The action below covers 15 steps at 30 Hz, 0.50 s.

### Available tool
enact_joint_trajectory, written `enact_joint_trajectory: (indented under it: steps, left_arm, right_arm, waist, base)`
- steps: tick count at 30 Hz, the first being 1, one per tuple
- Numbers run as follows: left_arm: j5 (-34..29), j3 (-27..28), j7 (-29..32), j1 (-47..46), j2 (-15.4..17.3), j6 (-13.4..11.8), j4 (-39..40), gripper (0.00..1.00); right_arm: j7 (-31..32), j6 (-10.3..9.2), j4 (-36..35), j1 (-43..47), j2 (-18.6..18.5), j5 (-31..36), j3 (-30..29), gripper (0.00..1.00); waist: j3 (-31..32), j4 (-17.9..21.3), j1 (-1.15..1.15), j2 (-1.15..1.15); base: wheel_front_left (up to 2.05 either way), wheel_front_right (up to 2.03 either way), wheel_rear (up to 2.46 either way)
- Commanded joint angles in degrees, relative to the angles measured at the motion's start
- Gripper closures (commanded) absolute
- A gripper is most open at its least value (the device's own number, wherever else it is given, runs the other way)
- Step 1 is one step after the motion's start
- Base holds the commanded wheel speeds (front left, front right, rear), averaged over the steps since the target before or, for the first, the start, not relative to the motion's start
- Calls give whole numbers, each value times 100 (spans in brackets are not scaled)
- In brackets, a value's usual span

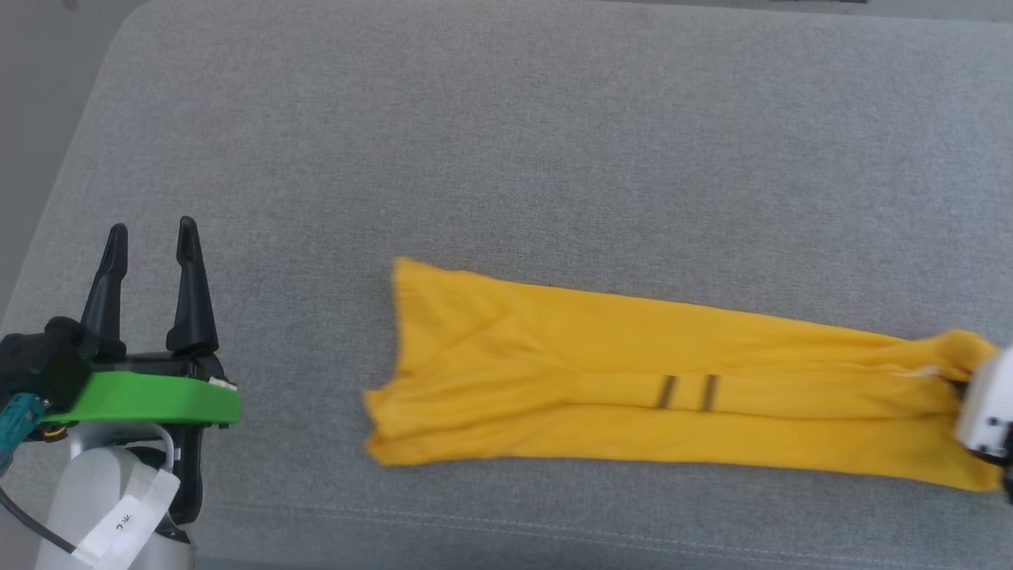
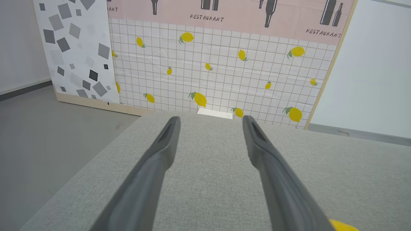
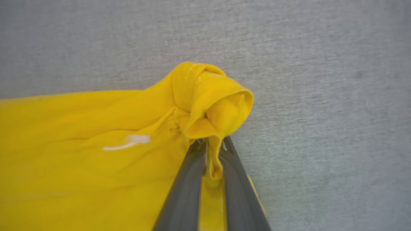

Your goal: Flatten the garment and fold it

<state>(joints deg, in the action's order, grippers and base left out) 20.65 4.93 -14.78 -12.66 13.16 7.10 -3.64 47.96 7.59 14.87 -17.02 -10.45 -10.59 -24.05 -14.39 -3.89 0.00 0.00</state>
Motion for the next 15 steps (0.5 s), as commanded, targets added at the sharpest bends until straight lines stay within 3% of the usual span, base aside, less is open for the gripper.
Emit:
enact_joint_trajectory:
  steps: [1,4,7,11,15]
  left_arm:
    - [52,-5,-21,69,34,37,-25,0]
    - [79,-24,-21,81,52,37,-51,0]
    - [91,-25,-21,104,59,38,-66,0]
    - [106,5,-21,199,55,38,-69,0]
    - [97,70,-21,321,44,38,-73,0]
  right_arm:
    - [14,-10,17,-86,-65,272,-242,100]
    - [9,-10,-59,-155,-66,911,-845,100]
    - [46,-10,-122,-211,5,1295,-1048,100]
    - [558,-10,-302,-72,-177,1776,-599,100]
    - [1396,-10,-809,50,-246,1610,167,100]
  waist:
    - [3,-4,0,0]
    - [9,2,0,0]
    - [49,25,0,0]
    - [143,112,0,0]
    - [275,213,0,0]
  base:
    - [0,0,0]
    - [0,0,0]
    - [0,0,0]
    - [0,0,0]
    - [0,0,0]
